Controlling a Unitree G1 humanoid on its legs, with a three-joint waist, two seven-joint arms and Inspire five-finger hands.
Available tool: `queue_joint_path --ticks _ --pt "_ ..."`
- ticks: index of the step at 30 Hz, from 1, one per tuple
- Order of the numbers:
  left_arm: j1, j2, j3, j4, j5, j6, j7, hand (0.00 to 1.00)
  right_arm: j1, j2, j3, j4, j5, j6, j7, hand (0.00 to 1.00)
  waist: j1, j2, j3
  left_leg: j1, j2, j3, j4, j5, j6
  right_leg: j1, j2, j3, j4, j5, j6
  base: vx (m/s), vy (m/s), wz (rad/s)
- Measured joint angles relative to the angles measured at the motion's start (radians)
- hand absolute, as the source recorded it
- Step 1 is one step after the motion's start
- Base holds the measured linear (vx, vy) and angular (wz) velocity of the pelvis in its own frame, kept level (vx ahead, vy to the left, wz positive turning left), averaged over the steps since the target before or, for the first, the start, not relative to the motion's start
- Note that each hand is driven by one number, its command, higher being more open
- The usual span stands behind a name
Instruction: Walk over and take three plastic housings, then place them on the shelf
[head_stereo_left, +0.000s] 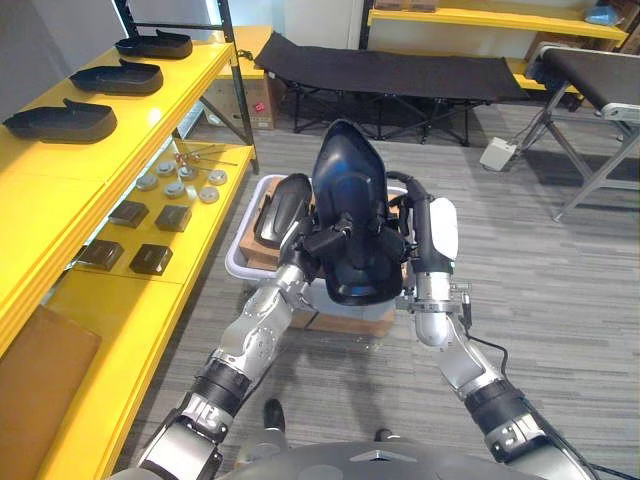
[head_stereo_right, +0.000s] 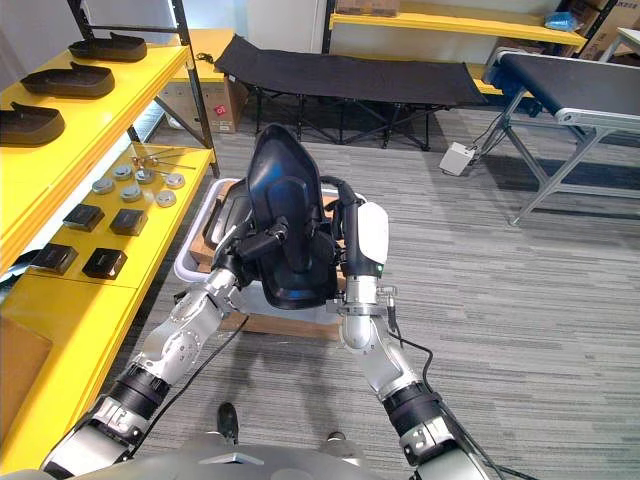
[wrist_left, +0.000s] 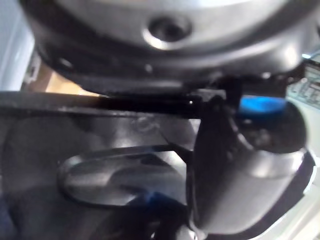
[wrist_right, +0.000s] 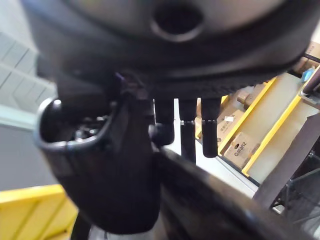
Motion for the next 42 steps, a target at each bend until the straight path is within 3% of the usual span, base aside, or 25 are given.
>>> queue_joint_path --ticks 3,4,9,14,20,29,36,39,42 --pt "0.06 -0.017 0.062 -0.128 0.174 -0.059 0.059 0.0 0.05 0.013 -0.079 -0.128 0.114 -0.029 0.08 1.0 0.001 0.0 0.0 0.005 0.0 0.0 0.0 0.0 0.0 -0.001 0.001 0.0 0.012 -0.003 -0.001 0.0 0.0 0.0" --pt "0.072 -0.026 0.092 -0.171 0.278 -0.101 0.096 0.0 0.074 0.02 -0.105 -0.169 0.22 -0.074 0.162 1.0 0.0 0.0 0.0 0.013 0.0 0.0 0.0 -0.001 -0.001 0.003 0.001 0.0 0.018 -0.01 -0.005 0.0 0.0 0.0" --pt "0.115 -0.055 0.226 -0.257 0.454 -0.225 0.188 0.0 0.169 0.031 -0.206 -0.268 0.447 -0.133 0.355 1.0 -0.009 0.003 -0.002 0.014 0.001 0.002 -0.001 -0.005 -0.006 0.001 0.001 0.002 0.021 -0.02 -0.005 0.0 0.001 -0.01" --pt "0.2 -0.05 0.363 -0.337 0.568 -0.287 0.275 0.0 0.268 0.042 -0.352 -0.287 0.665 -0.12 0.52 1.0 -0.012 0.01 -0.008 0.013 0.001 0.016 -0.001 -0.008 -0.007 -0.006 -0.001 0.011 0.02 -0.022 -0.006 0.0 0.006 -0.05" --pt "0.319 -0.05 0.35 -0.362 0.568 -0.29 0.257 0.0 0.416 0.092 -0.377 -0.285 0.776 -0.029 0.702 1.0 -0.032 0.017 -0.026 0.008 0.002 0.034 -0.001 -0.016 -0.009 -0.025 -0.003 0.033 0.018 -0.022 -0.006 0.02 0.001 -0.1" --pt "0.484 -0.075 0.327 -0.356 0.511 -0.29 0.133 0.0 0.504 0.159 -0.391 -0.144 0.775 0.011 0.655 1.0 -0.043 0.024 -0.029 -0.005 0.002 0.041 0.0 -0.021 -0.011 -0.039 -0.001 0.04 0.018 -0.021 -0.007 0.03 -0.004 -0.03" --pt "0.5 -0.079 0.366 -0.361 0.487 -0.29 0.153 0.0 0.458 0.154 -0.336 -0.134 0.782 0.011 0.662 1.0 -0.015 0.038 -0.039 -0.016 -0.003 -0.013 0.0 -0.016 -0.015 -0.019 -0.001 -0.013 0.018 -0.029 -0.007 0.0 -0.001 0.22" --pt "0.507 -0.097 0.399 -0.391 0.487 -0.286 0.169 0.0 0.381 0.138 -0.258 -0.101 0.773 0.018 0.659 1.0 0.014 0.042 -0.041 -0.046 -0.008 -0.082 0.0 -0.004 -0.026 -0.008 0.003 -0.079 0.019 -0.037 -0.008 -0.02 -0.015 0.6" --pt "0.588 -0.12 0.446 -0.445 0.478 -0.281 0.169 0.0 0.295 0.132 -0.184 -0.067 0.761 0.039 0.646 1.0 0.065 0.045 -0.043 -0.059 -0.015 -0.14 0.0 0.006 -0.025 0.008 0.004 -0.137 0.036 -0.056 -0.011 0.0 -0.027 0.58"
